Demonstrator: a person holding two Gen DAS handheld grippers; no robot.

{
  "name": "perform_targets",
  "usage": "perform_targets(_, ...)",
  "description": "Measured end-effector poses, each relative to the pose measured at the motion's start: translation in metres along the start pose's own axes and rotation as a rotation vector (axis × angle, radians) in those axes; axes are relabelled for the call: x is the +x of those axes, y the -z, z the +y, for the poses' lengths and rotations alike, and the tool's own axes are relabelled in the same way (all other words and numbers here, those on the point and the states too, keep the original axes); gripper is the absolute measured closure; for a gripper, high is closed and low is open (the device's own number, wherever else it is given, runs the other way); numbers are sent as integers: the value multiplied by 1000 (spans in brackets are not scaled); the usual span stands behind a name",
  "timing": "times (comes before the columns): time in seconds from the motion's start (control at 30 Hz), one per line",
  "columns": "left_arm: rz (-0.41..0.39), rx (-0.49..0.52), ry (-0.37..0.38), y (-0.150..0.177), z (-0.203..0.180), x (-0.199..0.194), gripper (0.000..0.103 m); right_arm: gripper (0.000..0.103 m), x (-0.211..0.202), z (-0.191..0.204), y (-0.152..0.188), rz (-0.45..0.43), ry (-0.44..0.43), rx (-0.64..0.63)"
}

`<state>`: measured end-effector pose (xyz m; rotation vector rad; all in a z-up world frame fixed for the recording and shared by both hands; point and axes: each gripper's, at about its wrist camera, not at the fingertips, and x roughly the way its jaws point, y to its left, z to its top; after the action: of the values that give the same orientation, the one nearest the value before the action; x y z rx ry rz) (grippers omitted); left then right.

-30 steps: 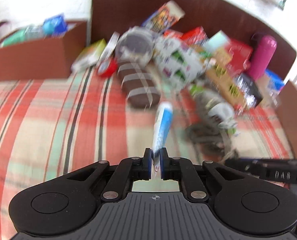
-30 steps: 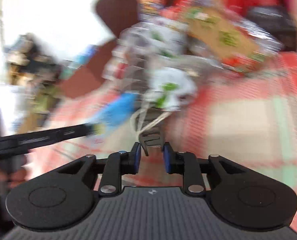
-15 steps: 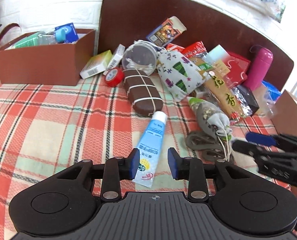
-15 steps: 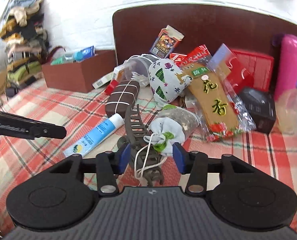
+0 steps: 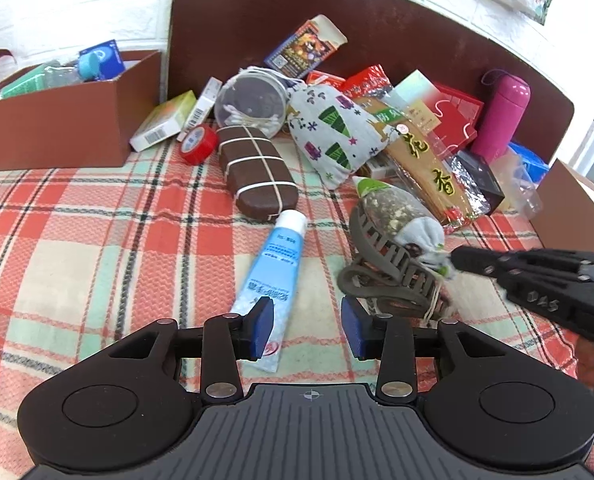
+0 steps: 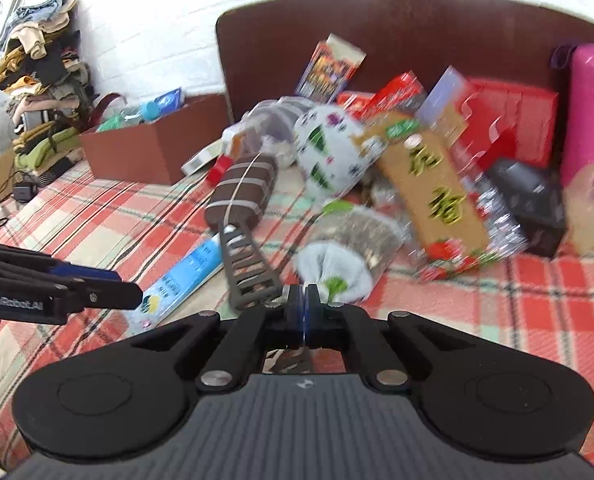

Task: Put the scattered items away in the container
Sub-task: 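Close the left tool on the toothpaste tube while the right tool grasps the claw clip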

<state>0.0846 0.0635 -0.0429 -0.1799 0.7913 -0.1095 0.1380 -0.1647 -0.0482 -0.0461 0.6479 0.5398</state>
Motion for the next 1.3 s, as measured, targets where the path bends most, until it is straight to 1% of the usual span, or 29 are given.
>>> perform_targets(0.13, -5, 24, 32, -7, -9, 9, 45, 102, -10, -15, -3, -22, 66, 13)
perform_targets(0.27, -12, 50, 59, -14, -20, 19, 35, 102, -10, -36, 3, 9, 136, 55)
perform_targets(0.33, -9, 56, 67, -18, -24, 27, 33, 102, -7, -41, 7, 43, 147, 48)
perform_targets(0.37, -3, 57, 72, -21, -25, 32, 33, 100, -7, -41, 9, 46, 143, 47)
perform_targets(0.43, 5, 58, 78, -25, -28, 42, 33, 99, -8, -38, 9, 37, 135, 41)
perform_targets(0.5, 8, 63, 79, -30, -30, 51, 35, 86, -10, -32, 8, 19, 118, 25)
perform_targets(0.53, 13, 56, 77, -32, -29, 55, 35, 85, -11, -29, 7, 12, 96, 15)
perform_targets(0.57, 17, 50, 76, -34, -28, 59, 37, 82, -10, -24, 7, 12, 68, -3)
perform_targets(0.6, 22, 42, 77, -36, -27, 63, 43, 76, -10, -19, 6, 12, 40, -21)
perform_targets(0.63, 29, 28, 87, -37, -24, 66, 50, 73, -7, -15, 7, 18, 16, -37)
perform_targets(0.67, 35, 14, 97, -38, -21, 68, 63, 65, -5, -10, 9, 28, 0, -48)
perform_targets(0.7, 36, -1, 109, -39, -19, 69, 72, 60, -1, -6, 10, 38, -15, -58)
perform_targets(0.73, 36, -3, 113, -39, -18, 69, 76, 59, 2, -2, 13, 48, -26, -62)
perform_targets(0.9, 36, 30, 117, -35, -16, 60, 79, 53, 18, 10, 17, 82, -51, -71)
perform_targets(0.93, 35, 35, 103, -34, -15, 57, 78, 52, 20, 12, 16, 82, -55, -78)
perform_targets(0.97, 24, 41, 82, -32, -13, 52, 59, 49, 22, 14, 15, 81, -60, -86)
perform_targets(1.0, 13, 46, 60, -31, -12, 47, 56, 47, 24, 15, 15, 81, -62, -96)
perform_targets(1.07, -11, 56, 26, -29, -7, 38, 50, 47, 28, 18, 13, 80, -65, -106)
perform_targets(1.13, -24, 48, 1, -28, 1, 32, 47, 47, 33, 20, 11, 81, -74, -110)
perform_targets(1.2, -23, 30, -32, -28, 9, 32, 42, 47, 40, 21, 10, 88, -75, -115)
perform_targets(1.3, 0, 7, -42, -25, 19, 38, 40, 47, 47, 24, 10, 106, -66, -124)
